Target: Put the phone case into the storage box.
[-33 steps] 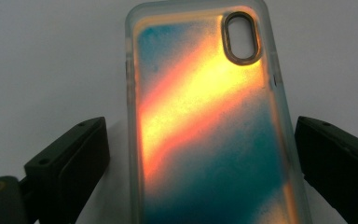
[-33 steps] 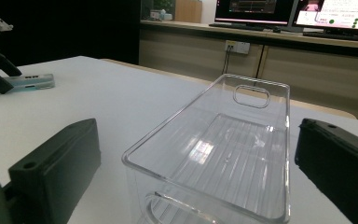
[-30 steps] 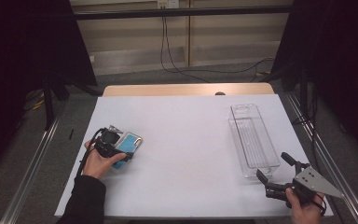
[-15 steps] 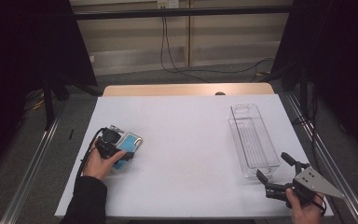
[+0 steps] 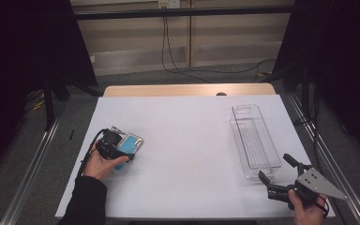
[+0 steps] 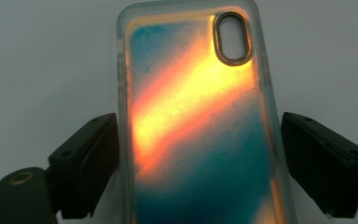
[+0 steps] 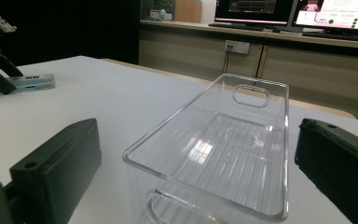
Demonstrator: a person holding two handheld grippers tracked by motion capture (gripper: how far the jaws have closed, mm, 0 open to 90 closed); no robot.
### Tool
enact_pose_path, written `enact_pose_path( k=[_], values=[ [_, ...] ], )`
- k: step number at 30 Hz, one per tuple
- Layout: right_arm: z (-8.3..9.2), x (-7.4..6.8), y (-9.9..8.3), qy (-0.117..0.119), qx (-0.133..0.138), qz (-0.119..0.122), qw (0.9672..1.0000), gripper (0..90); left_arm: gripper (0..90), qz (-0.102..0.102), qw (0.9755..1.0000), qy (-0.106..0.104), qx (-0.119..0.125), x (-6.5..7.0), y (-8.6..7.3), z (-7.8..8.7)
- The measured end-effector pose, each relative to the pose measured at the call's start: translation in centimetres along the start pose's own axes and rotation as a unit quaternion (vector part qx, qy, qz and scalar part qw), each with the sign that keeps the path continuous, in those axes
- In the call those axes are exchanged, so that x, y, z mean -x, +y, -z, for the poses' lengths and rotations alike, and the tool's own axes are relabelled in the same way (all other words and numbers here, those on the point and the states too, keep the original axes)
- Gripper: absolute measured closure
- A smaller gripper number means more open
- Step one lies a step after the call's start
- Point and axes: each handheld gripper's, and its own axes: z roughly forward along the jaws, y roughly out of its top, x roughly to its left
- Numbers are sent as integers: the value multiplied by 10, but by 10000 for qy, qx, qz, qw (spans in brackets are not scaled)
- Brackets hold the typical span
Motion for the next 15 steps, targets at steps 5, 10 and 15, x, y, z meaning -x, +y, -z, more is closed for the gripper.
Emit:
enact_pose_path(
  k=[5,10,15],
  values=[
    [0,0,0,9,-2,-9,10000,0,156,33,10000,-17,-40,0,2,-1],
    [0,-1,0,16,3,2,10000,0,166,-23,10000,-18,-37,0,1,0],
    [0,0,0,-11,5,9,10000,0,171,-16,10000,-44,35,0,0,1]
  ],
)
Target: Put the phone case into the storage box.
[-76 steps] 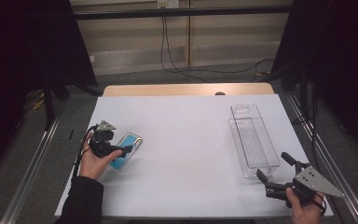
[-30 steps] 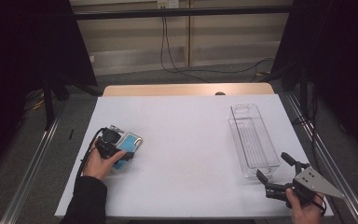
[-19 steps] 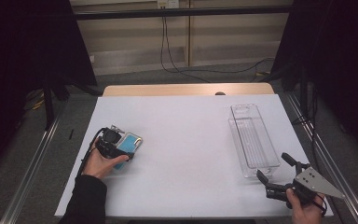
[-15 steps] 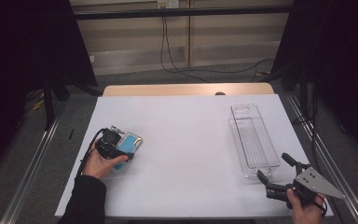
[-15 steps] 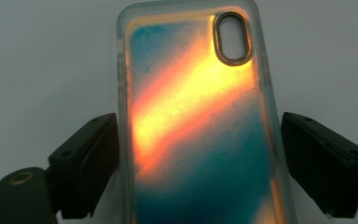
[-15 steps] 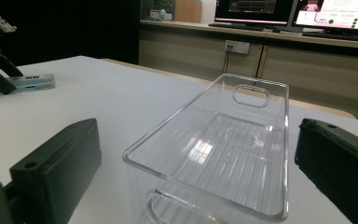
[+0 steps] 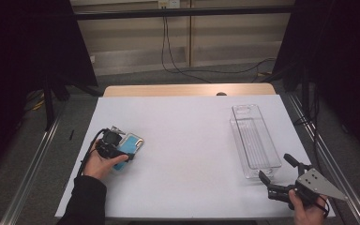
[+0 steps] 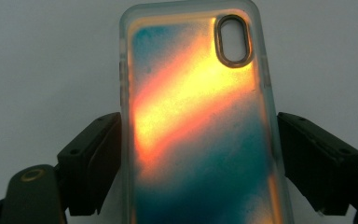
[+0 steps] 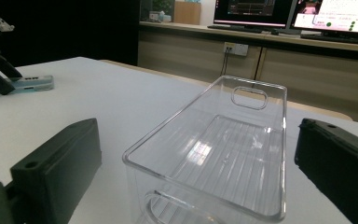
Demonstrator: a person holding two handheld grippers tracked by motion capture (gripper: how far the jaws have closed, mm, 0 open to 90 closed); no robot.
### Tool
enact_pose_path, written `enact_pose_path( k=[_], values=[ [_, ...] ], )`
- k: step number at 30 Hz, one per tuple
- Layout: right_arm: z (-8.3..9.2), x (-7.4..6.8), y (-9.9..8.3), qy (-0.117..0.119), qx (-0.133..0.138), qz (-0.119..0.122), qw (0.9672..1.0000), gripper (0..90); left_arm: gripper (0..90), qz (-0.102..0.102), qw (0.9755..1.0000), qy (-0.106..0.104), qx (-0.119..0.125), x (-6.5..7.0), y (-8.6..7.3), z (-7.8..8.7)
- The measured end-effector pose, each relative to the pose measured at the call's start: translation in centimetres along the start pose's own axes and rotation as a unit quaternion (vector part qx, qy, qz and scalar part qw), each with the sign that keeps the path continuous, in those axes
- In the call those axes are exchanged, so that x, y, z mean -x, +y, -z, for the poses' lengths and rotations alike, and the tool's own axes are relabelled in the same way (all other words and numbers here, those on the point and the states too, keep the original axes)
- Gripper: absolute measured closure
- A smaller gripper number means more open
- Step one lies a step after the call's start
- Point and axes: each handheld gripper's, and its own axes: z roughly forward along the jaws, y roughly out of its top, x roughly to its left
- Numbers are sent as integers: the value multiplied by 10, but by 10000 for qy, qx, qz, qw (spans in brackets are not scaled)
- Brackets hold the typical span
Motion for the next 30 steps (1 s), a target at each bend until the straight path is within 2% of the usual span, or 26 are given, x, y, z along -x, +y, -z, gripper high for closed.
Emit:
enact_pose_path(
  k=[13,21,22,23,27,30],
  values=[
    [0,-1,0,3,2,8,10000,0,172,125,9998,99,133,2,-4,2],
    [0,-1,0,6,0,16,10000,0,172,228,9995,80,184,1,-6,4],
    [0,-1,0,9,-3,20,10000,0,172,289,9994,66,203,1,-7,5],
    [0,-1,0,7,-2,21,10000,0,172,261,9994,84,207,0,-7,6],
    [-1,-1,0,16,1,22,10000,0,172,334,9988,26,348,-2,-8,9],
    [-1,-1,0,10,4,10,10000,0,172,371,9975,114,584,-1,-8,15]
  ],
)
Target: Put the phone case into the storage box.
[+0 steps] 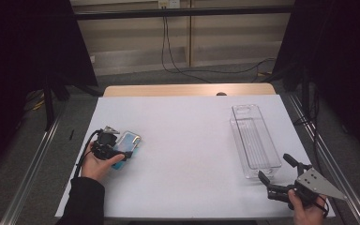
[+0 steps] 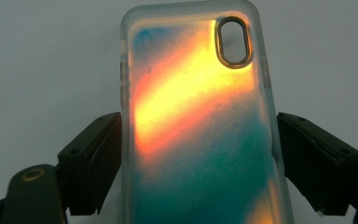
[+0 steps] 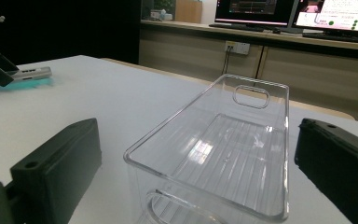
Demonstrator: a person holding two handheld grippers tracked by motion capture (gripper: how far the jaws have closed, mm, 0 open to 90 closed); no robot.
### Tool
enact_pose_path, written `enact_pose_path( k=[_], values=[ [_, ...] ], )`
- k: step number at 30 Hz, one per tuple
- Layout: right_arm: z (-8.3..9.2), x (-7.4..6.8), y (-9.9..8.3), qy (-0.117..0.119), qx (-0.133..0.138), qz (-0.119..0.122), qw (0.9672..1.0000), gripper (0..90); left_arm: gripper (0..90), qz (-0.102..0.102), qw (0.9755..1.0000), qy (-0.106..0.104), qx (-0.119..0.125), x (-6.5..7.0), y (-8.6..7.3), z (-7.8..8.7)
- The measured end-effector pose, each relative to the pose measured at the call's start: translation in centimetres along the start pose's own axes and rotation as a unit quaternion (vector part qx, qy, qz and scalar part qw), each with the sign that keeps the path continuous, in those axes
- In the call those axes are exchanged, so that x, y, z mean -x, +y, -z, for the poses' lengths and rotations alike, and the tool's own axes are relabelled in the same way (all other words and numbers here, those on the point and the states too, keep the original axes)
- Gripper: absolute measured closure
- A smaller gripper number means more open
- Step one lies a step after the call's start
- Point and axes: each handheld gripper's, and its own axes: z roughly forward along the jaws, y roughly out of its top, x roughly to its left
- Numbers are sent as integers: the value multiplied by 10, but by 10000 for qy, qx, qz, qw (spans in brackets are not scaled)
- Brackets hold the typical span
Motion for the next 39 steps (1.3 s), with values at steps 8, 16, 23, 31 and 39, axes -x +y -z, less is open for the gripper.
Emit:
enact_pose_path(
  k=[8,16,23,31,39],
  values=[
    [0,0,0,9,-5,8,10000,0,171,78,9991,123,395,1,2,12],
    [0,-1,1,-4,-13,44,10000,0,171,200,9980,206,561,11,6,15],
    [0,-1,1,-7,-13,43,10000,0,170,186,9968,193,755,17,6,21],
    [-1,-2,1,16,0,66,10000,0,170,94,9950,135,989,24,6,25],
    [-2,-3,1,79,-13,52,10000,0,169,-47,9915,7,1300,40,5,38]
  ],
)
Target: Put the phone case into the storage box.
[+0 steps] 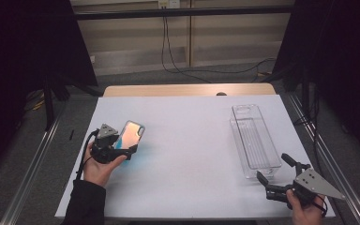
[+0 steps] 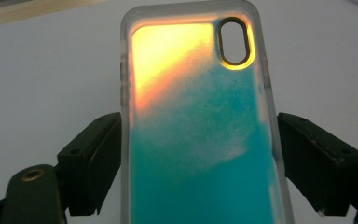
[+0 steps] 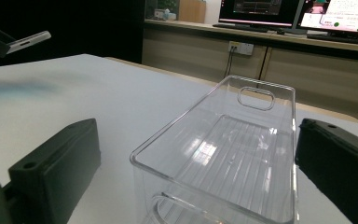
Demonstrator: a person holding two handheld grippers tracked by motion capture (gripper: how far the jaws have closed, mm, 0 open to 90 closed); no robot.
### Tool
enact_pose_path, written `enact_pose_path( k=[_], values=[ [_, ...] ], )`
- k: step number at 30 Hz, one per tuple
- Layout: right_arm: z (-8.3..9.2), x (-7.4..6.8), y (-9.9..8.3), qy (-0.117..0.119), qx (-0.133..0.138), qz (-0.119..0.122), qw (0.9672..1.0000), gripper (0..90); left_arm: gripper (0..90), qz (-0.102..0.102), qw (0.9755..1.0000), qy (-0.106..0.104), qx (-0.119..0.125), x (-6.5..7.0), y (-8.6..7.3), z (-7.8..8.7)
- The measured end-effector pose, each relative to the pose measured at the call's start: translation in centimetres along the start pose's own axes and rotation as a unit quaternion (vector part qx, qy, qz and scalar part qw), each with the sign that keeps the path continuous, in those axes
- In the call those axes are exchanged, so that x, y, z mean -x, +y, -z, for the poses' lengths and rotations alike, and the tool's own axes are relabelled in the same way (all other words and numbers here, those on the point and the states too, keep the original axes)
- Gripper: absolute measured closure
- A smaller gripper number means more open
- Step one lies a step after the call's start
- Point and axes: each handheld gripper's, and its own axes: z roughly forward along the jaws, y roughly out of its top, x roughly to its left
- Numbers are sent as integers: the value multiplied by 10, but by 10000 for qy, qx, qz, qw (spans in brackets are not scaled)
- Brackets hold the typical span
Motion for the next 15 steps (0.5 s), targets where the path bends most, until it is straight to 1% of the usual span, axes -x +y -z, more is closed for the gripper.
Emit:
enact_pose_path(
  k=[1,4,7,8,10,13,14,15],
  values=[
    [0,0,0,1,8,-4,10000,0,169,-46,10000,-4,37,2,0,2],
    [0,-1,0,9,22,-31,10000,0,169,-103,9998,-61,149,9,1,8],
    [0,-1,0,19,19,-14,10000,0,169,-165,9995,-63,257,16,0,13],
    [0,-1,0,2,33,-56,10000,0,169,-153,9994,-69,313,19,-1,15],
    [0,-1,0,-9,32,-75,10000,0,169,-170,9992,-44,347,23,-3,18],
    [0,0,0,-6,16,-64,10000,0,169,-98,9989,-81,450,27,-6,22],
    [0,0,0,-7,14,-75,10000,0,169,-70,9987,-43,494,30,-8,23],
    [0,0,0,-8,20,-78,10000,0,169,-45,9985,-50,551,32,-9,23]
  ],
)
